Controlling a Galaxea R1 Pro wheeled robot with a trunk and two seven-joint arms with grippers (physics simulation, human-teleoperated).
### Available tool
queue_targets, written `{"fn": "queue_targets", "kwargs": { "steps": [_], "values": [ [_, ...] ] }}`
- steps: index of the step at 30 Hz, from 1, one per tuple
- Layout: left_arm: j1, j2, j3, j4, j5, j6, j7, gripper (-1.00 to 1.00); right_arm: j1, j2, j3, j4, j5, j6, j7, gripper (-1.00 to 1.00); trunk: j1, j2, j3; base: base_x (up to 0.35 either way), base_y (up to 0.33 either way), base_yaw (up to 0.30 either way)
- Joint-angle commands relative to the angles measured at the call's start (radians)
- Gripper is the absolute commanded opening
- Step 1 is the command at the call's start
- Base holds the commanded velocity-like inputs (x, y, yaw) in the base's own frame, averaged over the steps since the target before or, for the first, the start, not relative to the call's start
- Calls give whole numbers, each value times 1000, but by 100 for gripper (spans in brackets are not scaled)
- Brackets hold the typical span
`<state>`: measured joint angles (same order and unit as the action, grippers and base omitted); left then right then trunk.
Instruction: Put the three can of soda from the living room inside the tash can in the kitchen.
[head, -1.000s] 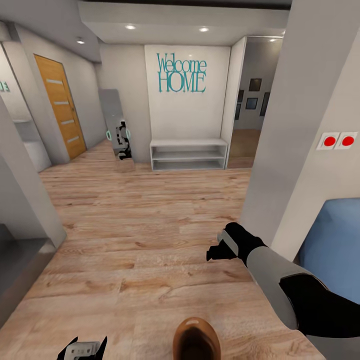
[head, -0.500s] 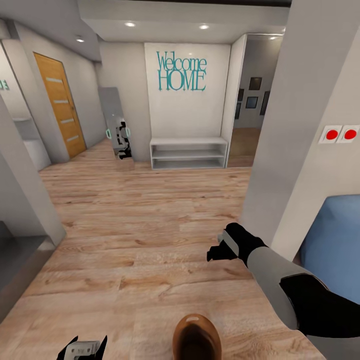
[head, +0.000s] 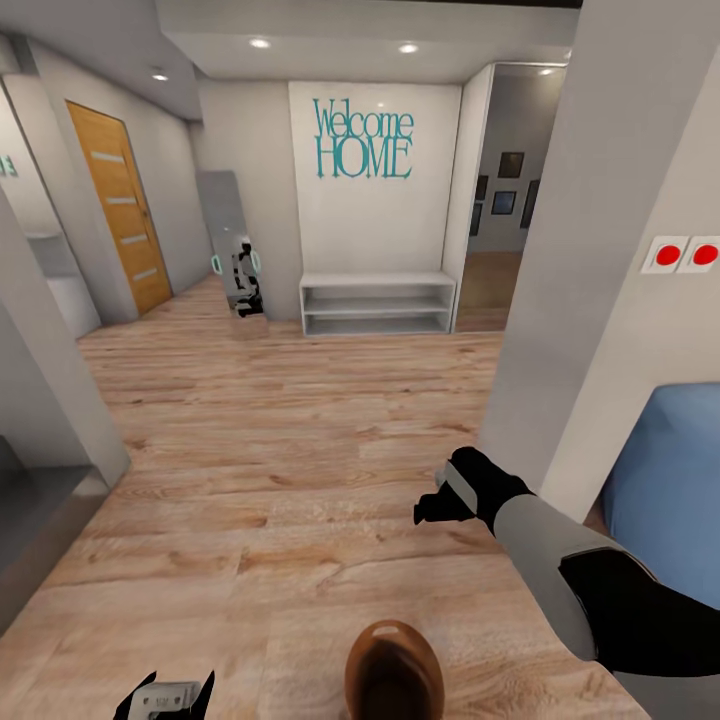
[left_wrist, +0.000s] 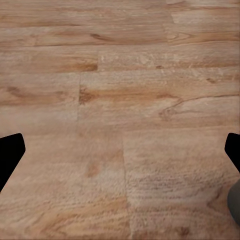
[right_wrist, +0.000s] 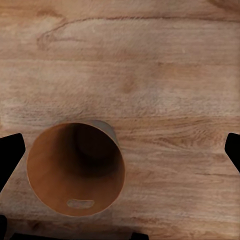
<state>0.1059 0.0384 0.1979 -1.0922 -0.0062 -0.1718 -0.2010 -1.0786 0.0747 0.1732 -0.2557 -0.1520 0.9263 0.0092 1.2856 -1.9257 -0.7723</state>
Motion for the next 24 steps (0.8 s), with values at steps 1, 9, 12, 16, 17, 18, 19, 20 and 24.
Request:
{"fn": "queue_targets", "kwargs": {
  "steps": [1, 9, 12, 16, 17, 18, 19, 20, 24],
  "values": [
    [0, 0, 0, 0, 0, 0, 0, 100, 0, 0, 0, 0, 0, 0, 0, 100, 4, -7, -3, 0, 0, 0],
    [0, 0, 0, 0, 0, 0, 0, 100, 0, 0, 0, 1, 0, -1, 0, 100, 35, -63, -28, 0, 0, 0],
    [0, 0, 0, 0, 0, 0, 0, 100, 0, -1, 0, 1, 0, -1, 0, 100, 46, -84, -38, 0, 0, 0],
    [0, 0, 0, 0, 0, 0, 0, 100, 0, 0, 0, 0, -1, -1, 0, 100, 61, -112, -50, 0, 0, 0],
    [0, 0, 0, 0, 0, 0, 0, 100, 0, 0, 1, 1, -1, -1, 0, 100, 65, -119, -53, 0, 0, 0],
    [0, 0, 0, 0, 0, 1, 0, 100, 0, 1, 1, 1, -1, -1, 0, 100, 69, -126, -56, 0, 0, 0],
    [0, 0, 0, 0, 0, 1, 0, 100, 0, 1, 1, 1, -1, -1, 0, 100, 73, -133, -60, 0, 0, 0],
    [0, 0, 0, 0, 0, 1, 0, 100, 0, 1, 1, 1, -1, -1, 0, 100, 77, -140, -63, 0, 0, 0],
    [0, 0, 0, 0, -1, 1, 0, 100, 1, 1, 1, 0, -1, -1, 0, 100, 92, -168, -75, 0, 0, 0]
  ]
}}
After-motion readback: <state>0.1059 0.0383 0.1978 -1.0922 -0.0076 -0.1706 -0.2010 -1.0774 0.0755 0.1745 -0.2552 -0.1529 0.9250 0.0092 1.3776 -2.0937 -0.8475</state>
